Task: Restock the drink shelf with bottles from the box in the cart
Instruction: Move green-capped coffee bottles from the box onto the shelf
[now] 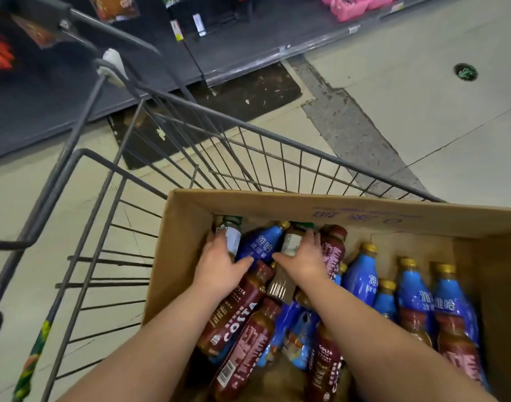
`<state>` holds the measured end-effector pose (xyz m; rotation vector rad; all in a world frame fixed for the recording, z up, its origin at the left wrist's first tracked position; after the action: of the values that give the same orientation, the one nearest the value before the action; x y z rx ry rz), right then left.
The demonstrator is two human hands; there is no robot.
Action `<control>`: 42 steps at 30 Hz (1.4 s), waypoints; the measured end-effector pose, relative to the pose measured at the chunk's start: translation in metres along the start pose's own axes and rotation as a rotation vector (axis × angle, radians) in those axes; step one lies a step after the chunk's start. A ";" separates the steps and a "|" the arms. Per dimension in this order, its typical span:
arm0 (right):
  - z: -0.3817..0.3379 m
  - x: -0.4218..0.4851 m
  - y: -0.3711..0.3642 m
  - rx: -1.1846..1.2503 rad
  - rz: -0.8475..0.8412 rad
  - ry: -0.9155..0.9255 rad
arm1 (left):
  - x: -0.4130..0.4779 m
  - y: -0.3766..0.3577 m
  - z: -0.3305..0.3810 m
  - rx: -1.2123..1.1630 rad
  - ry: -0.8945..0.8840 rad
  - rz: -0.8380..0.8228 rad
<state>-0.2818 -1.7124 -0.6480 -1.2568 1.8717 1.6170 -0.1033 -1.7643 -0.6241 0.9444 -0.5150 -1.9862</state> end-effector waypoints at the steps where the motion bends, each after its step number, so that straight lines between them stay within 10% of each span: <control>1: 0.001 0.006 0.000 0.034 -0.019 -0.054 | 0.003 -0.001 -0.001 0.019 0.001 -0.001; 19: 0.014 0.015 0.001 0.122 -0.007 -0.198 | 0.022 -0.009 0.004 0.292 0.115 -0.217; 42: 0.056 -0.123 0.060 0.268 0.191 -0.023 | -0.101 0.024 0.052 -0.122 -0.236 -0.033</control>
<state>-0.2787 -1.6173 -0.5353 -0.9692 2.1639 1.4015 -0.0963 -1.6930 -0.5327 0.6504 -0.5037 -2.1460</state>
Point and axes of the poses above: each hand's wrist, its own x-axis towards the middle knuckle, its own y-axis out of the back of the hand, z = x × y, the point moved 4 cm from there along x, towards the middle knuckle, and after that the axes turned 15 degrees about -y, right-handed, at the moved point
